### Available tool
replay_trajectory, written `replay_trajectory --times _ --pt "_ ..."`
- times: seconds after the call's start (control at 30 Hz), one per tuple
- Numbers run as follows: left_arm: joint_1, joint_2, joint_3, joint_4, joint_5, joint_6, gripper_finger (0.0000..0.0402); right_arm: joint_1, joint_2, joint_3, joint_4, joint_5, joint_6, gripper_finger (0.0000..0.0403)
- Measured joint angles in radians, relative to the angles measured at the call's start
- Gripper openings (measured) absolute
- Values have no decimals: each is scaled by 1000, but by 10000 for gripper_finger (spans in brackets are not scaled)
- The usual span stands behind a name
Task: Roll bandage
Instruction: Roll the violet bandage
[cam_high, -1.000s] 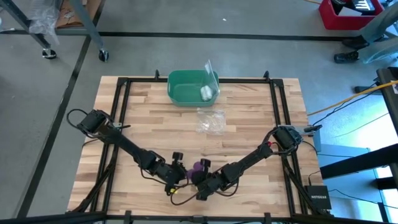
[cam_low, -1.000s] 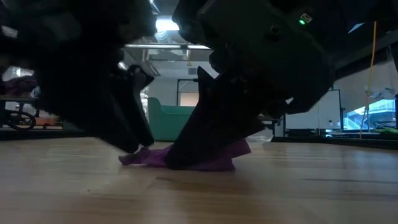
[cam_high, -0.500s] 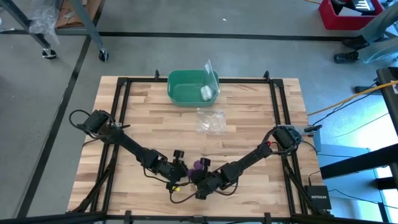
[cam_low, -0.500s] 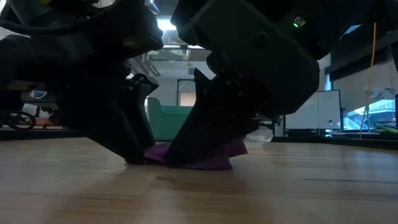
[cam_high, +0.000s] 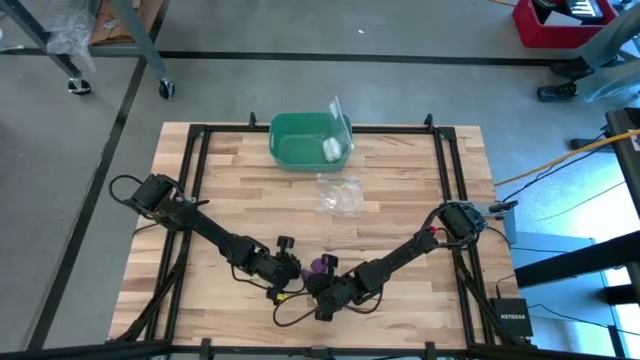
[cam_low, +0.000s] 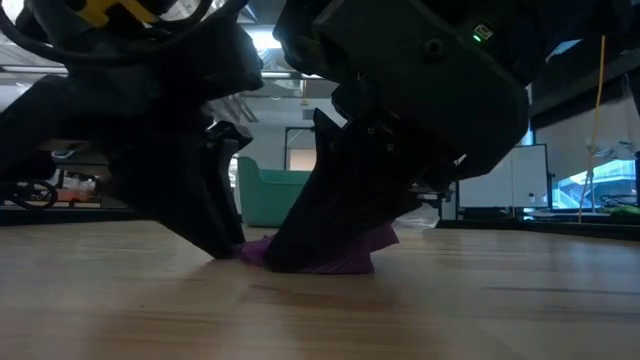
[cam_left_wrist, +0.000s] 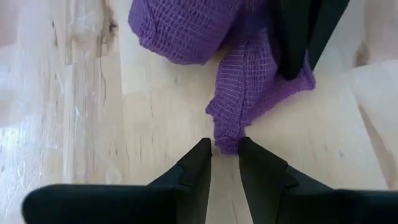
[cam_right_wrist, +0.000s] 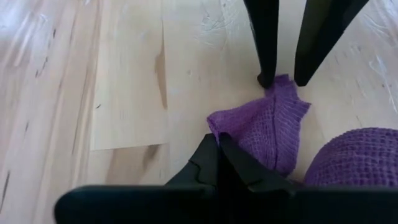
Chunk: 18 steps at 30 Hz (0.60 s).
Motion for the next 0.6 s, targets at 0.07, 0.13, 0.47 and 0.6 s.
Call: replay_trajectory --times 0.07,0.13,0.47,0.6 --pt "-2 2 -1 19 4 4 67 0 0 0 0 0 0 5" --pt "-3 5 -1 23 12 4 61 0 0 0 0 0 0 5" --pt "11 35 0 66 32 22 48 0 0 0 5 14 1 5" --pt "19 47 2 64 36 12 9 0 0 0 8 19 2 5"
